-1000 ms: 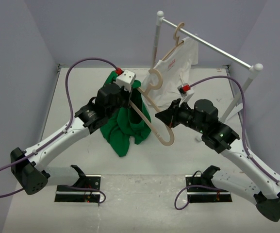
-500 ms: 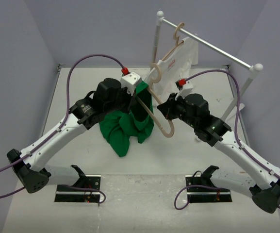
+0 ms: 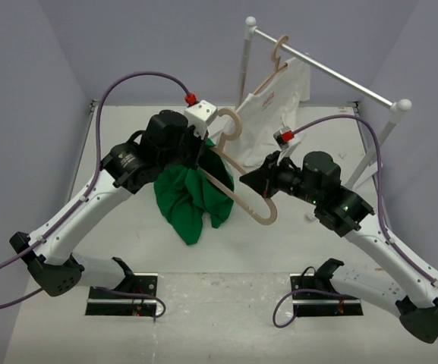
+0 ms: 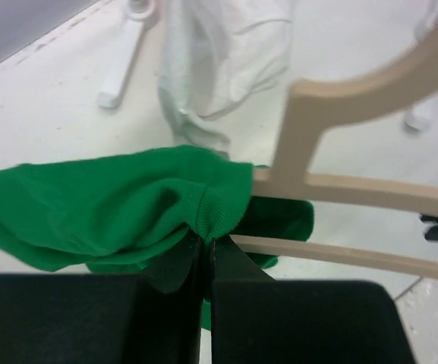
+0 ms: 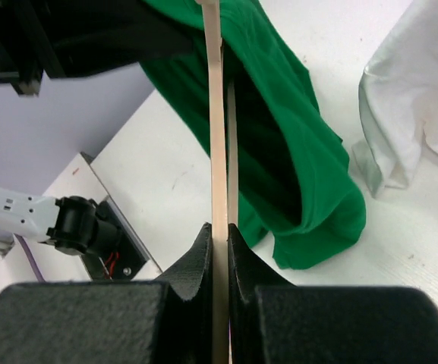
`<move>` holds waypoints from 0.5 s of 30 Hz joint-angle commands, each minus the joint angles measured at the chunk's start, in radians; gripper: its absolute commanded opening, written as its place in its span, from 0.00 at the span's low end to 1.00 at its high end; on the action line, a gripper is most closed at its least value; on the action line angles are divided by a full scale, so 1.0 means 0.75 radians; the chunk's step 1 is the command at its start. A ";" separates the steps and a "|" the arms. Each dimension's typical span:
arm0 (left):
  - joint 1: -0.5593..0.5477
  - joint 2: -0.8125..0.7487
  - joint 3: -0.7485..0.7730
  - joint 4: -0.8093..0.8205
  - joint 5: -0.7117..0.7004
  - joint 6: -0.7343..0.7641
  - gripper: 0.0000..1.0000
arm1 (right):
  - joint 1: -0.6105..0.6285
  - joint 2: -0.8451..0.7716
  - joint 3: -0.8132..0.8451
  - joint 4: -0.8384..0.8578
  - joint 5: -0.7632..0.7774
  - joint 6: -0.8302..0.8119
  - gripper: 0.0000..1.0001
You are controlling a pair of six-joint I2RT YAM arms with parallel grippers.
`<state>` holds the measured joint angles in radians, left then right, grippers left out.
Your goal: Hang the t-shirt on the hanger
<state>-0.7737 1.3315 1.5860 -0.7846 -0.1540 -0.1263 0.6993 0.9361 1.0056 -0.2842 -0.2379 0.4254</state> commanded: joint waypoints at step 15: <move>-0.030 -0.167 0.036 -0.014 0.547 0.161 0.00 | 0.010 0.229 0.121 0.125 0.251 0.073 0.00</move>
<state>-0.7876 1.2688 1.5647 -0.8043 0.2036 -0.0333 0.7015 1.0896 1.0395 -0.2309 -0.0830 0.4958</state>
